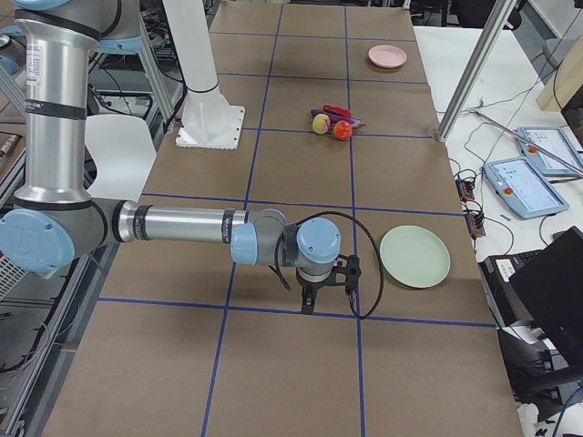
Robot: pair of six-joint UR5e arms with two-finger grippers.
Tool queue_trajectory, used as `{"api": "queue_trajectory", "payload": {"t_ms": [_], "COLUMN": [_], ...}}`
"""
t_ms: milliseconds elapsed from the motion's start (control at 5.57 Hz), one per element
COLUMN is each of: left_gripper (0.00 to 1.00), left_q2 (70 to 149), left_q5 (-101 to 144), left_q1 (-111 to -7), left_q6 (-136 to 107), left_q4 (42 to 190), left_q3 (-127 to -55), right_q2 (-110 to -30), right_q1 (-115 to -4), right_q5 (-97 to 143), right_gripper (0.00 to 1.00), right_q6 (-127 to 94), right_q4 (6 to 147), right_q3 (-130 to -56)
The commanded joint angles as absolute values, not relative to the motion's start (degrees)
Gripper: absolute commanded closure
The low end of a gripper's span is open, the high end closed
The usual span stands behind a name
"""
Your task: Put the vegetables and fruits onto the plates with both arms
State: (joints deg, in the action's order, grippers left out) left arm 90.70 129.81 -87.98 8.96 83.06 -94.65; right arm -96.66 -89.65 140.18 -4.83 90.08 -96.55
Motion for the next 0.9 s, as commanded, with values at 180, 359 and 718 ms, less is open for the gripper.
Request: {"api": "queue_trajectory", "payload": {"t_ms": [180, 359, 718], "left_gripper": [0.00, 0.00, 0.00], "left_q2": [94.45, 99.70, 103.09], "left_q5": [131.31, 131.83, 131.84], "left_q1": [-87.89, -87.28, -80.54], "left_q6": [8.88, 8.88, 8.70], "left_q4": [82.63, 77.40, 77.24], "left_q3": [-94.83, -96.14, -101.22], "right_q2": [-96.24, -96.24, -96.24], "right_q1": [-89.65, -89.65, -89.65], "right_q5": [140.27, 141.32, 143.34], "right_gripper": [0.00, 0.00, 0.00], "right_q6": [-5.01, -5.18, -5.27], "right_q4": [90.09, 90.00, 89.83], "right_q3": [-96.94, -97.12, -97.12]}}
